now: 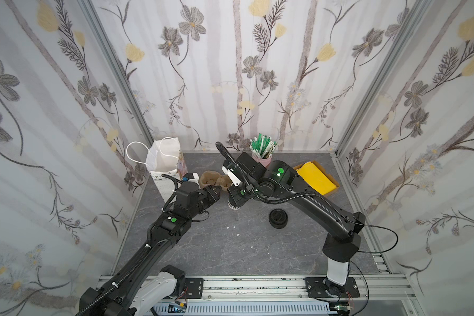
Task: Pack the takeout coffee
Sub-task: 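Carry the black cup toward the robot with the right gripper while the left draws back, then lower the black cup onto the table and open the right gripper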
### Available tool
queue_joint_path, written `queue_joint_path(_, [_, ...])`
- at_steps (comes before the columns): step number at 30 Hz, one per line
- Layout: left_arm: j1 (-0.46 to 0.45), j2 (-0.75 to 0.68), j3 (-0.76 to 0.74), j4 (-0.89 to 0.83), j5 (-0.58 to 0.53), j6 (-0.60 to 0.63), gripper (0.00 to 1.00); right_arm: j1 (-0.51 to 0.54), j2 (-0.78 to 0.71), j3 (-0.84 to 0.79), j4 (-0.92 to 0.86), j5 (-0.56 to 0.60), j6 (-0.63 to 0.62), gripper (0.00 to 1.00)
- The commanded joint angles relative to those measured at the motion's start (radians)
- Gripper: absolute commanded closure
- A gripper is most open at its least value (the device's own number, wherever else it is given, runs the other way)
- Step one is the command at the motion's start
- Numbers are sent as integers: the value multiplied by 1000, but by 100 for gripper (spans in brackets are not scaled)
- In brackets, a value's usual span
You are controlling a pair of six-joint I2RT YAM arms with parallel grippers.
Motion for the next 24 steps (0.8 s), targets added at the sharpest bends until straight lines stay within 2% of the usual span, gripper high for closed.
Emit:
queue_joint_path(1, [4, -36, 9, -97, -50, 30, 56, 17, 18, -18, 6, -11, 93, 100])
queue_joint_path(7, [6, -80, -25, -160, -44, 80, 55, 60, 68, -76, 44, 16, 144, 100])
queue_joint_path(17, [6, -120, -91, -202, -27, 103, 54, 66, -16, -434, 295, 38, 221, 100])
queue_joint_path(24, [6, -131, -89, -207, -66, 109, 54, 54, 2, -515, 367, 39, 206, 100])
